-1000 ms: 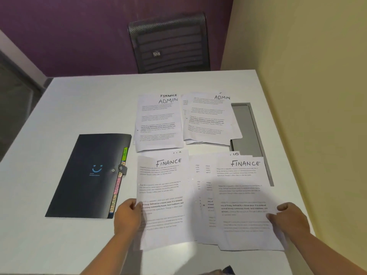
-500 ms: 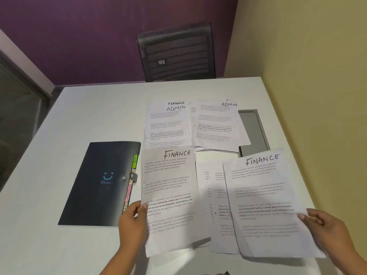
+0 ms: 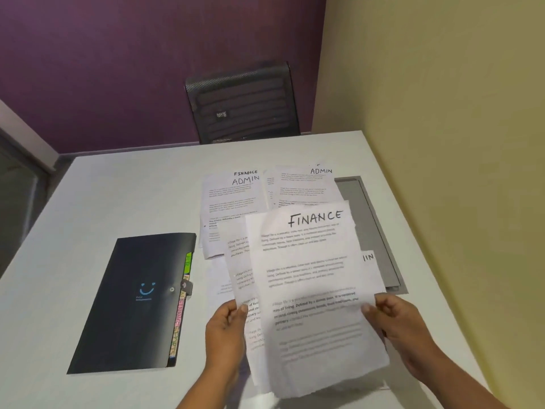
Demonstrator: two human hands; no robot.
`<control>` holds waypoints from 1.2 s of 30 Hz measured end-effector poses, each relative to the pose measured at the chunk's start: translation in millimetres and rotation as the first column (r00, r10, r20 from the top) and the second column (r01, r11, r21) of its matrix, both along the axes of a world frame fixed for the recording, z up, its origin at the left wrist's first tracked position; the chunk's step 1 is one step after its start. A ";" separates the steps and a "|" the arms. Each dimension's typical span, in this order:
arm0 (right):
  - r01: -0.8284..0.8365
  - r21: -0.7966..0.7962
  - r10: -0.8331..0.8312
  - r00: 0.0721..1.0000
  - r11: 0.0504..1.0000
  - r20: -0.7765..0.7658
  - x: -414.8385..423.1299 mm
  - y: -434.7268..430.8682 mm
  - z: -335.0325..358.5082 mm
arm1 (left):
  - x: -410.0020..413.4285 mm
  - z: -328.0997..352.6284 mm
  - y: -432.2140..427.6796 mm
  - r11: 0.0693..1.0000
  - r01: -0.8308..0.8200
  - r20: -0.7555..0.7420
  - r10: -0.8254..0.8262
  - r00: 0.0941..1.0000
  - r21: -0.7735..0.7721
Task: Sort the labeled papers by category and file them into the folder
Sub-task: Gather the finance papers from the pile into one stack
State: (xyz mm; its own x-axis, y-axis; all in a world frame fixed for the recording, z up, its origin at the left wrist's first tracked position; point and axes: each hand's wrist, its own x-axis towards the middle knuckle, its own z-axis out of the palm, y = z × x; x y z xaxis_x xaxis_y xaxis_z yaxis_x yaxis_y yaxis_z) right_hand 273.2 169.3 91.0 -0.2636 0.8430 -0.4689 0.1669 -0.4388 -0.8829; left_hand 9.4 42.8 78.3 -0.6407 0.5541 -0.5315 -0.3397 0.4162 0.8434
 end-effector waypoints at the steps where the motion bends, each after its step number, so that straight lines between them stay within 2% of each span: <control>1: -0.030 -0.018 0.030 1.000 0.999 -0.001 -7.7 -1.3 -3.6 | 2.8 2.5 1.8 1.000 0.016 0.016 -0.016 1.000 0.010; 4: -0.096 -0.121 0.092 0.995 0.988 -0.041 -24.5 -4.7 -6.8 | 10.6 12.3 6.3 0.997 0.074 0.059 -0.073 0.996 -0.011; 8: -0.107 -0.104 0.107 0.994 0.989 -0.006 -28.8 -8.4 -6.0 | 13.0 15.9 6.8 0.995 0.091 0.078 -0.087 0.993 -0.046; 13: -0.130 -0.094 0.132 0.991 0.987 0.013 -23.1 -12.8 -3.9 | 15.5 29.9 3.7 0.982 0.153 0.166 -0.170 0.971 0.111; 15: -0.201 -0.039 0.203 0.975 0.979 0.090 -21.7 -13.7 1.3 | 15.3 33.4 2.8 0.973 0.178 0.177 -0.202 0.963 0.144; 17: -0.252 0.020 0.247 0.958 0.967 0.143 -23.7 -12.0 7.3 | 13.9 33.3 5.2 0.966 0.216 0.124 -0.233 0.964 0.142; 20: -0.238 0.133 0.213 0.961 0.962 0.179 -33.2 -6.7 19.0 | 13.8 35.8 13.3 0.950 0.267 -0.024 -0.267 0.964 0.160; 24: -0.095 0.227 0.076 0.993 0.969 0.088 -44.1 0.0 31.1 | 16.9 47.4 24.4 0.942 0.233 -0.192 -0.189 0.963 0.242; 28: -0.050 0.231 0.052 0.999 0.972 -0.002 -43.9 5.6 40.4 | 12.9 55.0 29.1 0.916 0.284 -0.341 -0.181 0.923 0.284; 31: -0.157 0.337 0.155 0.987 0.928 0.035 -41.7 13.5 40.2 | 11.6 51.4 32.7 0.907 0.331 -0.360 -0.226 0.905 0.263; 36: -0.187 0.318 0.174 0.982 0.930 0.069 -40.9 15.4 28.7 | 10.8 36.2 39.7 0.899 0.405 -0.381 -0.322 0.867 0.163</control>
State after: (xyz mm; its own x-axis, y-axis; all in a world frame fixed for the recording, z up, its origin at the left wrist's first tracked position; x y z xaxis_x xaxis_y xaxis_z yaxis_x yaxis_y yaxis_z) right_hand 232.3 184.7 119.7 -0.4121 0.8903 -0.1938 0.2540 -0.0920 -0.9628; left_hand 20.2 82.5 114.6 -0.4849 0.8618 -0.1491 0.1189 0.2338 0.9650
